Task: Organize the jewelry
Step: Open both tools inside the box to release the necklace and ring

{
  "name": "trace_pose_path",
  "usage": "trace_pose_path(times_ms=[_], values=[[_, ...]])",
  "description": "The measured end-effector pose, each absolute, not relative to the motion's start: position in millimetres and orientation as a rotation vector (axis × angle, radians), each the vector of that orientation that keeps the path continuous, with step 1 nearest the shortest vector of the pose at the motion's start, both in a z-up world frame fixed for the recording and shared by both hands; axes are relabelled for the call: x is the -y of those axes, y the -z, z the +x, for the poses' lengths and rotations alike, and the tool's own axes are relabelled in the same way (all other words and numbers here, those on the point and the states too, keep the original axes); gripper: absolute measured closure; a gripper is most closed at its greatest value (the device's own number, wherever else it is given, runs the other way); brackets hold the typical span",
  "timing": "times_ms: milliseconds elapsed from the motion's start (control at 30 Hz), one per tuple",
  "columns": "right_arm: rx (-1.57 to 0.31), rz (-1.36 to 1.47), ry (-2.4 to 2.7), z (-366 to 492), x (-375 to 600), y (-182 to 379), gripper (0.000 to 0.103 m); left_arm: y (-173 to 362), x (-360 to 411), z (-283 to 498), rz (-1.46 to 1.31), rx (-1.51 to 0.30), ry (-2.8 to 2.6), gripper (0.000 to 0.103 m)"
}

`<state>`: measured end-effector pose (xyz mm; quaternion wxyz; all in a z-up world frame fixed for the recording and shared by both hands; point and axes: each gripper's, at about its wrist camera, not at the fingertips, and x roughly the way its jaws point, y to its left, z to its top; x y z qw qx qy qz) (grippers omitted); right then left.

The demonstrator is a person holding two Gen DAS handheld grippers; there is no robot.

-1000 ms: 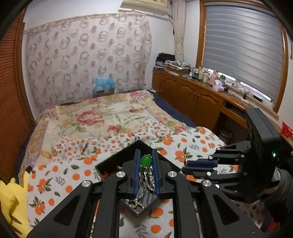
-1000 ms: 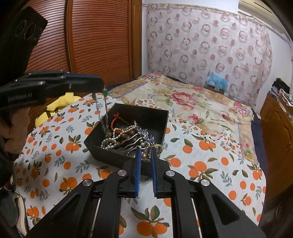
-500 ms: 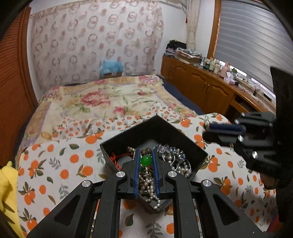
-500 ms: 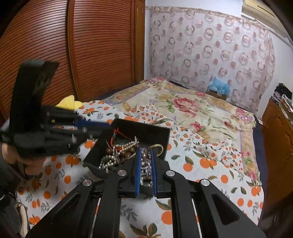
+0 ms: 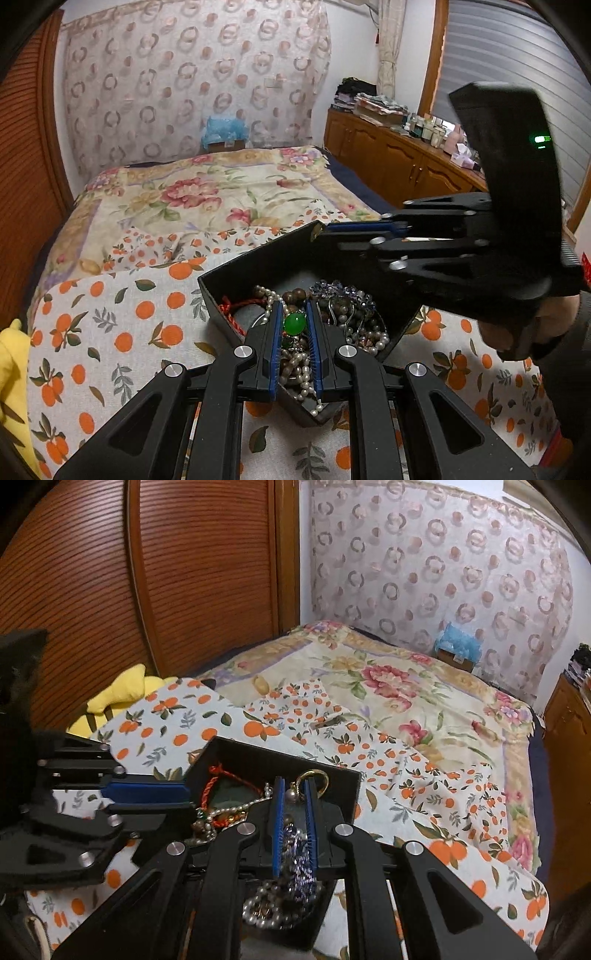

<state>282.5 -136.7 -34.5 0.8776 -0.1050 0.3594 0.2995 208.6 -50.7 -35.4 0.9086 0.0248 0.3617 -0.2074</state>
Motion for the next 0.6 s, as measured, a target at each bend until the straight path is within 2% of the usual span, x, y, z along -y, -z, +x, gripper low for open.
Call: trace_pose_path(times_ms=[600], values=[[-0.735,-0.16,-0.572,267,159,34,0.091,28,50,217,0.038,-0.741,0.371,0.089]])
